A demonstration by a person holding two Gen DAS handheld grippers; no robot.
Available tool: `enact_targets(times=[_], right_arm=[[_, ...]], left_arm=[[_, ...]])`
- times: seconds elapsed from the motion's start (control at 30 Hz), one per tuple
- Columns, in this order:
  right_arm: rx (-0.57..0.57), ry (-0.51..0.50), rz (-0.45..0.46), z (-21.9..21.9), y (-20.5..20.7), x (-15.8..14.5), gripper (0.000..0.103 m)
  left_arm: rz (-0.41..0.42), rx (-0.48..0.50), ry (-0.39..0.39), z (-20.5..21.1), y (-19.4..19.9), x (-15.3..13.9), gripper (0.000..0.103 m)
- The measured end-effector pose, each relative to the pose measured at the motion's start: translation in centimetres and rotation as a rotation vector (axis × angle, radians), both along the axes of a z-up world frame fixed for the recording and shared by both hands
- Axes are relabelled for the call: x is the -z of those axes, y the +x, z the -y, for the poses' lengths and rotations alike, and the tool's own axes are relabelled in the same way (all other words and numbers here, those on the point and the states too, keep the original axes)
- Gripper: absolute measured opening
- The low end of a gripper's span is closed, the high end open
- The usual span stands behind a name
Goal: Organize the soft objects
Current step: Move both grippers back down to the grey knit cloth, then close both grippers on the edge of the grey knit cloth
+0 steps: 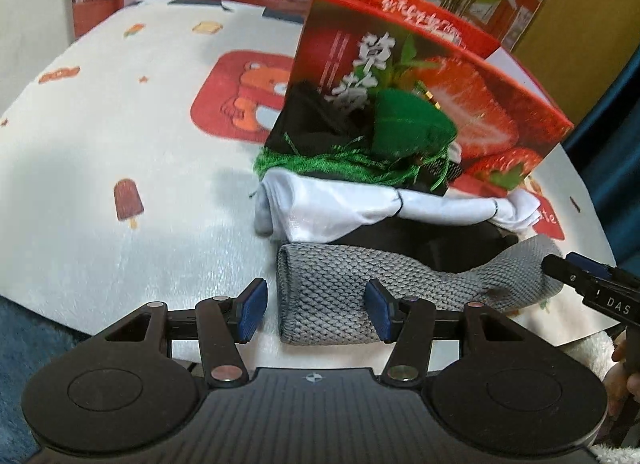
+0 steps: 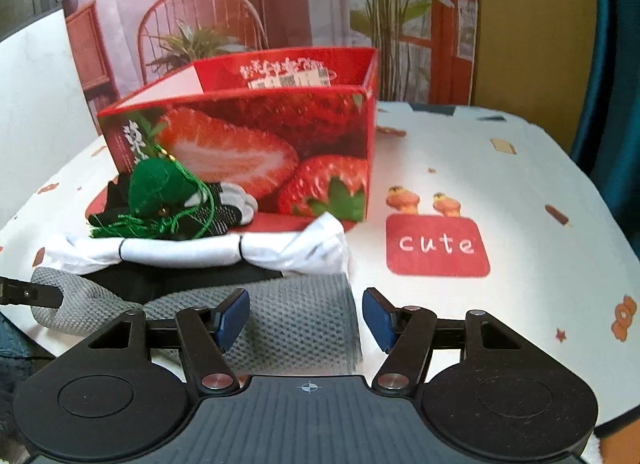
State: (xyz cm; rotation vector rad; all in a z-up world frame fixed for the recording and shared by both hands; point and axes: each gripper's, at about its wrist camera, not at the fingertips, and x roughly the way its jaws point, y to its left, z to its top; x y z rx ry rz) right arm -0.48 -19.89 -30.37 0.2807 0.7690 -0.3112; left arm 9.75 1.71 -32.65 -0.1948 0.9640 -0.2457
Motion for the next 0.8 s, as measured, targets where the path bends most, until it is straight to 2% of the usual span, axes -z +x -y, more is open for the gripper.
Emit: enact_targets(times=[0.17,0.4,0.8], right_arm=[[0.012,0.026,-0.027,0.4,0.1,0.8,0.059],[0.008,0.057,-0.064,0.5,0.8,2.3,0.06],[-0.014,0.06,-0.084,0.2,1.4,3.1,0.06]], left_arm=[[-0.03,0.01,0.004,0.4,0.5,1.0,0.057],[-0.014,0.034,0.029,1.0,0.5,1.0,0.06],[0.011,0.062,0.052,1.5,0.5,1.1,0.059]])
